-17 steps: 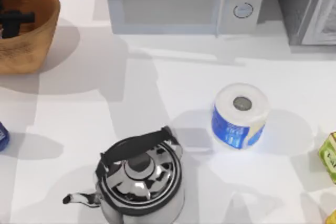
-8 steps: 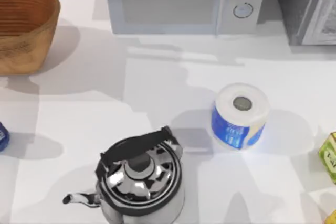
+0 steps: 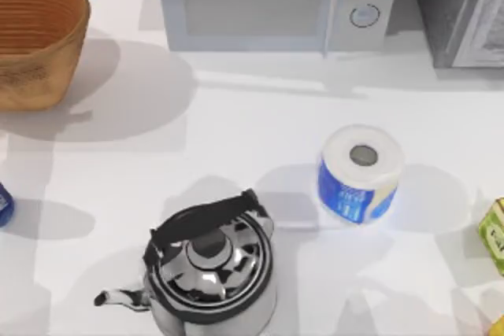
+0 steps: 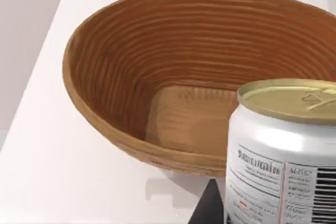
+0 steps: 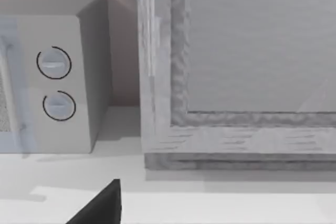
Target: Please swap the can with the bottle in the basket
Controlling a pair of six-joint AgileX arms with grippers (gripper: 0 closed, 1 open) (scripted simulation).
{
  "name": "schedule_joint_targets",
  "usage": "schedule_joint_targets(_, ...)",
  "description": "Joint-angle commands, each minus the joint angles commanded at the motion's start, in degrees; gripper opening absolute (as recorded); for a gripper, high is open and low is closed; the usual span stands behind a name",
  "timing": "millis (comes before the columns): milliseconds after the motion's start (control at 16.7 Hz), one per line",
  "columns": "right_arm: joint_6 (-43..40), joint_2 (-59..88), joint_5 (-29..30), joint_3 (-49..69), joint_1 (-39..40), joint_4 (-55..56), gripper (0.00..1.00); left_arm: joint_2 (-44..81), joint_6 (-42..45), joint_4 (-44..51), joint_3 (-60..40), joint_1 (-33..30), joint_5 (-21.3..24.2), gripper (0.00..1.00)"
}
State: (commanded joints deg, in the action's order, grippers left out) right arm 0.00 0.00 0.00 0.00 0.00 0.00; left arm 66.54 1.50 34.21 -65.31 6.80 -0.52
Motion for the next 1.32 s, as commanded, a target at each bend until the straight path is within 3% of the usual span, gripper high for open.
schedule_joint_targets(360,0.0,0.0,0.0,0.0,0.0,0.0,1.0,-39.5,-1.3,-18.1,38.5,-3.0,-0.2,0.0)
schedule_joint_targets(660,0.0,0.0,0.0,0.0,0.0,0.0,1.0,-60.4,-1.6,-29.9,59.2,-5.7,0.2,0.0)
schedule_joint_targets(900,0.0,0.0,0.0,0.0,0.0,0.0,1.0,-66.5,-1.5,-34.2,65.3,-6.8,0.5,0.0)
schedule_joint_targets(1320,0.0,0.0,0.0,0.0,0.0,0.0,1.0,-65.7,-1.4,-34.4,65.1,-6.6,0.6,0.0)
